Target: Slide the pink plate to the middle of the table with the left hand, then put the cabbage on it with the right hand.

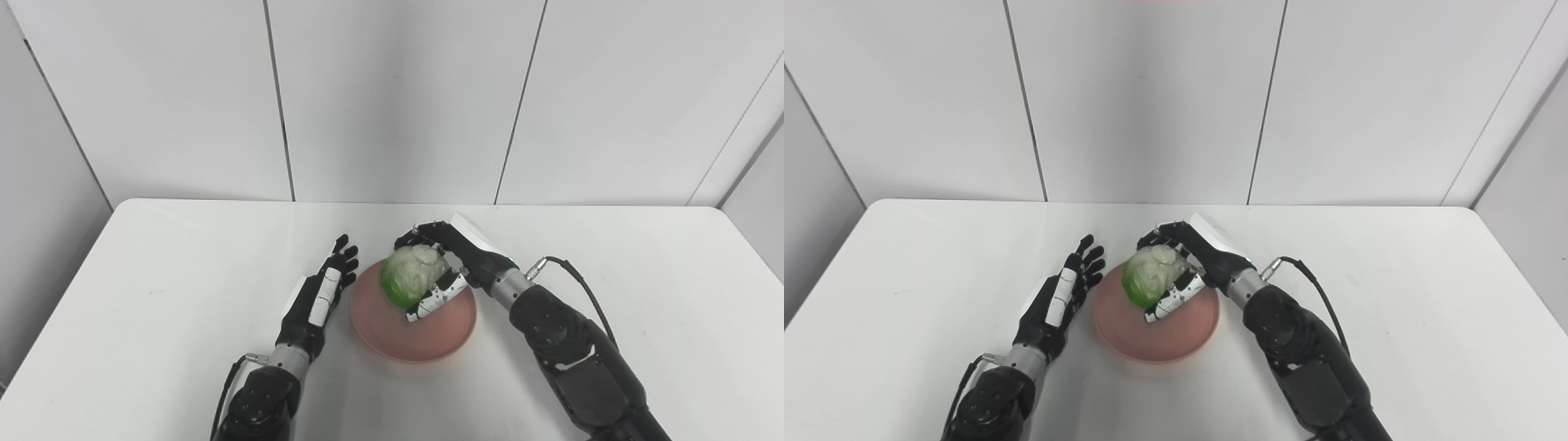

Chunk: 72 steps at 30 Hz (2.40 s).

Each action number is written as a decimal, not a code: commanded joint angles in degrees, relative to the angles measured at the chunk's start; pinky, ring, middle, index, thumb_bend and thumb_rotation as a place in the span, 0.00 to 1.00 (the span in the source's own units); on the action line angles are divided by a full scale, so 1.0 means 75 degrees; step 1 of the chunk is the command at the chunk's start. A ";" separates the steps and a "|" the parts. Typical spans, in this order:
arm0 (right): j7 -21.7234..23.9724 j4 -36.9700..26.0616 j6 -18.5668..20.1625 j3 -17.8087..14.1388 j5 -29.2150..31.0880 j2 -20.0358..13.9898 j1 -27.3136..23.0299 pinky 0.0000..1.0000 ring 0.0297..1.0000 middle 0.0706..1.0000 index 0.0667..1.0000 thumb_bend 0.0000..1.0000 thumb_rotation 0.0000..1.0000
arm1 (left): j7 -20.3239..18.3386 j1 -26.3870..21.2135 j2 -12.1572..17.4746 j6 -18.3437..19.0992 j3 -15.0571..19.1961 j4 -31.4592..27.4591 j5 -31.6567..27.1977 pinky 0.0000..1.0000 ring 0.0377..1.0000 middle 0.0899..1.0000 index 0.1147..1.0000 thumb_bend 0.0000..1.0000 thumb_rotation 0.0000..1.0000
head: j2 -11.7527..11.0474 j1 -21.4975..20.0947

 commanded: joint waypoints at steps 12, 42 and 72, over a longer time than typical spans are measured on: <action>-0.0023 -0.0051 -0.0337 0.0125 -0.0370 -0.0129 -0.0195 0.43 0.40 0.45 0.47 0.52 0.00 | -0.0187 0.0047 -0.0308 0.0677 -0.0202 0.0348 0.0162 0.93 0.95 0.96 0.97 0.81 1.00 | 0.0035 0.0059; 0.0422 -0.0090 -0.0572 0.0809 -0.1010 -0.0291 -0.0162 0.52 0.62 0.68 0.64 0.77 0.03 | -0.0086 0.0019 -0.0297 0.0420 -0.0289 0.0420 0.0440 0.89 0.95 0.96 0.95 0.82 1.00 | 0.0104 0.0090; 0.1977 -0.1622 0.0521 0.0761 -0.1804 -0.0867 -0.0178 0.92 0.99 1.00 1.00 1.00 0.48 | -0.0243 0.0077 -0.0184 0.0587 -0.0235 0.0307 0.0315 0.92 0.94 0.96 0.96 0.82 1.00 | 0.0044 -0.0058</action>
